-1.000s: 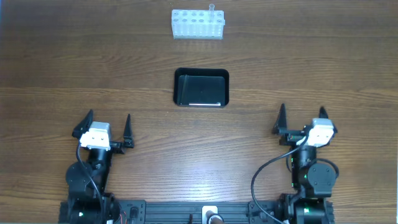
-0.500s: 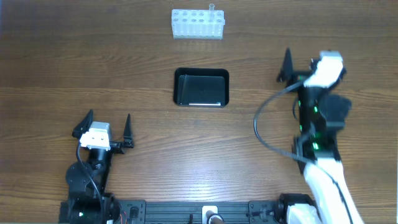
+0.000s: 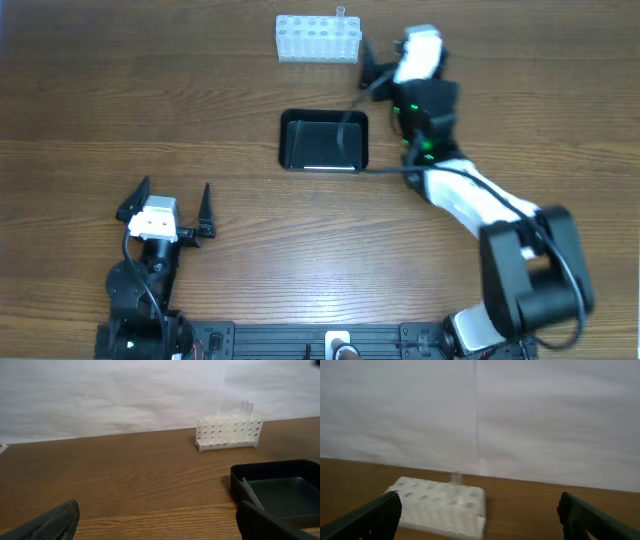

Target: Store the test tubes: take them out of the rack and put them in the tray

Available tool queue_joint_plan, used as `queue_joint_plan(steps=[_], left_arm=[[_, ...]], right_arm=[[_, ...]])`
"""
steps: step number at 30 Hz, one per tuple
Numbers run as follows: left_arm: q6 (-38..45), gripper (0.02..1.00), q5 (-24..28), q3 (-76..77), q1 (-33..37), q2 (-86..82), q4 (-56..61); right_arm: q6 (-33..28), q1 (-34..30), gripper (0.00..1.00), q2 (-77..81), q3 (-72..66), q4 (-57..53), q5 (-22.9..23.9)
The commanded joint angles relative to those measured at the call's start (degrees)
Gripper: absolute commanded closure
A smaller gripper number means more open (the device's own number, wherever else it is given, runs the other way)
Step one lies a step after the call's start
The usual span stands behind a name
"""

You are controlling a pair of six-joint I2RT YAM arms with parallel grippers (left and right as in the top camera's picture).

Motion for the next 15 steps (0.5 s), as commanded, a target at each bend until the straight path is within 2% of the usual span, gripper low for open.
queue_joint_plan(steps=[1,6,10,15], left_arm=[[0.6,0.018,0.8,-0.3,0.3,-0.5,-0.1],[0.6,0.018,0.8,-0.3,0.3,-0.5,-0.1],[0.6,0.018,0.8,-0.3,0.3,-0.5,-0.1],[0.6,0.018,0.8,-0.3,0.3,-0.5,-0.1]], right_arm=[[1.4,5.8,0.007,6.0,7.0,0.3,6.8],[1.3,10.7,0.034,10.6,13.7,-3.3,12.9],[1.0,13.8,0.06,14.4,19.4,-6.9,19.8],[0.7,14.8,0.034,18.9,28.7,-16.1,22.7]])
